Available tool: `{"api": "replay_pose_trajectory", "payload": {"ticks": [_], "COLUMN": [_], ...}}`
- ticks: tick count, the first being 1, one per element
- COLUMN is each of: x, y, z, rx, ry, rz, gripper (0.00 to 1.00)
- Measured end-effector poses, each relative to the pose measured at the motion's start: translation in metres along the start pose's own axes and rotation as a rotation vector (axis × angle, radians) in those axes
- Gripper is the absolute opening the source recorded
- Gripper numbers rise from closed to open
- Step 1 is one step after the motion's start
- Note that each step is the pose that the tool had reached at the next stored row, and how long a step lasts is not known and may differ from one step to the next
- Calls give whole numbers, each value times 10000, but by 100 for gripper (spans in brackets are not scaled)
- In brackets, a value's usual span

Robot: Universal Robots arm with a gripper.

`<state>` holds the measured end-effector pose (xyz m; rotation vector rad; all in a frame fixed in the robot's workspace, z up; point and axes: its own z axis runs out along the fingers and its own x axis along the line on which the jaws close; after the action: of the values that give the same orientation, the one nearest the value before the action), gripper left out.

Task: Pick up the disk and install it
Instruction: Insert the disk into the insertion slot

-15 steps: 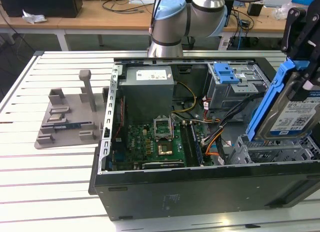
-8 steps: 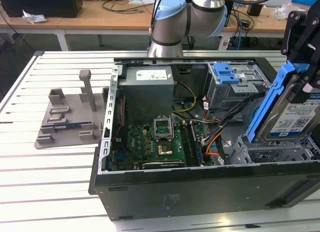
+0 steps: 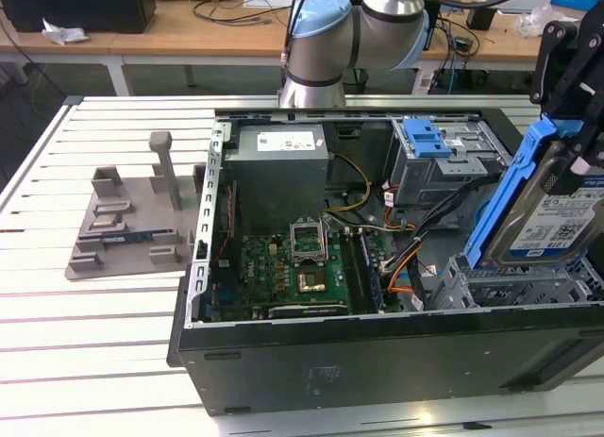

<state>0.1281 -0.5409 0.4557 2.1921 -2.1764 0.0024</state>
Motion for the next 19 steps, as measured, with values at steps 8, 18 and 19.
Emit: {"api": "replay_pose_trajectory", "payload": {"ticks": [8,18,19], "x": [-67,-108,-108], "y": [-6,36,58], "z": [122,272,271], "rx": [2,7,19], "ry": [-4,-2,3], "rz": [-60,-131,-131], "gripper": [37,37,37]}}
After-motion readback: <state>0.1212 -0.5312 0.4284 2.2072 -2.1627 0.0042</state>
